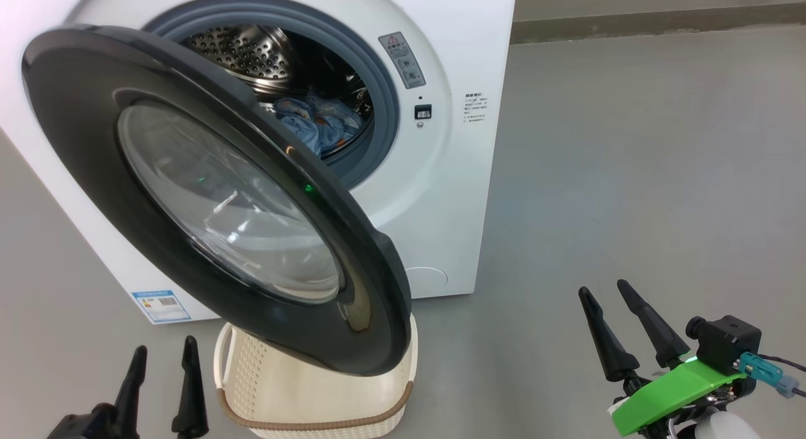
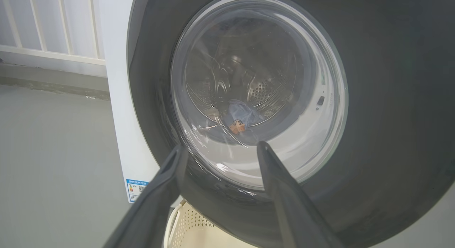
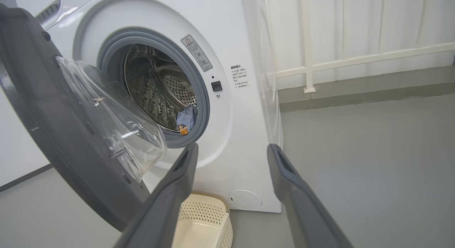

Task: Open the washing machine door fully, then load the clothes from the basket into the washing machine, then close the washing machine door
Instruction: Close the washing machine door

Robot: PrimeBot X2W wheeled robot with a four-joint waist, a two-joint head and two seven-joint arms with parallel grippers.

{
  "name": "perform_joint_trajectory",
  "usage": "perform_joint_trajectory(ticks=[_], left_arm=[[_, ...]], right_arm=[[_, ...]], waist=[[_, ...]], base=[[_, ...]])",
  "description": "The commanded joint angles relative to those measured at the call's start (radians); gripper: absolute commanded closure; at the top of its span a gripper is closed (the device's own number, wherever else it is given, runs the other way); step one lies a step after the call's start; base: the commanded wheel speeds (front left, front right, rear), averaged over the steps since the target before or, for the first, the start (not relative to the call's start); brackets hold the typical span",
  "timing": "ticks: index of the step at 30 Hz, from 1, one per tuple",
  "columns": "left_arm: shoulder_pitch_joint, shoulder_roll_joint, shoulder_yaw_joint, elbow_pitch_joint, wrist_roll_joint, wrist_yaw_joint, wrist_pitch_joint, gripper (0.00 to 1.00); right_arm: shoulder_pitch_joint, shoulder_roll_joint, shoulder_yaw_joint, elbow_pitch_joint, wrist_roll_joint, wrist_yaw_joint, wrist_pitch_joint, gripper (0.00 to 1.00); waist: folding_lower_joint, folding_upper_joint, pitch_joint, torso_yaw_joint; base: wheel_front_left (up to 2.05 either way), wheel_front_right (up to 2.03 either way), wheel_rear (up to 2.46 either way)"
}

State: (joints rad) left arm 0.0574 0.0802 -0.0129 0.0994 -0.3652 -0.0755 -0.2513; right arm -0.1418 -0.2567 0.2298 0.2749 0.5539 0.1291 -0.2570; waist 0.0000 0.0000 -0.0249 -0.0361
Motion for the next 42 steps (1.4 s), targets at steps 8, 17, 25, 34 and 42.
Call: perform_joint_trajectory(ticks=[8,17,25,34,42], left_arm=[[-0.022,-0.001,0.047,-0.030,0.028,-0.012,-0.010,0.00],[-0.024,-0.011,0.054,-0.025,0.035,-0.020,-0.010,0.00],[-0.023,-0.017,0.057,-0.022,0.037,-0.027,-0.010,0.00],[-0.024,-0.022,0.055,-0.019,0.037,-0.033,-0.010,0.00],[-0.023,-0.025,0.056,-0.020,0.035,-0.036,-0.010,0.00]], right_arm=[[-0.023,-0.005,0.019,-0.023,-0.014,0.002,-0.005,0.00],[-0.024,-0.004,0.022,-0.022,-0.012,0.002,-0.005,0.00],[-0.023,-0.002,0.025,-0.026,-0.013,0.002,-0.005,0.00],[-0.050,0.008,0.027,-0.019,-0.019,0.002,-0.005,1.00],[-0.108,0.023,0.040,-0.059,-0.028,0.002,-0.005,1.00]], waist=[[0.0000,0.0000,0.000,-0.007],[0.0000,0.0000,-0.001,-0.004],[0.0000,0.0000,-0.005,-0.002],[0.0000,0.0000,-0.007,0.029],[0.0000,0.0000,-0.007,0.087]], base=[[0.00,0.00,0.00],[0.00,0.00,0.00],[0.00,0.00,0.00],[0.00,0.00,0.00],[0.00,0.00,0.00]])
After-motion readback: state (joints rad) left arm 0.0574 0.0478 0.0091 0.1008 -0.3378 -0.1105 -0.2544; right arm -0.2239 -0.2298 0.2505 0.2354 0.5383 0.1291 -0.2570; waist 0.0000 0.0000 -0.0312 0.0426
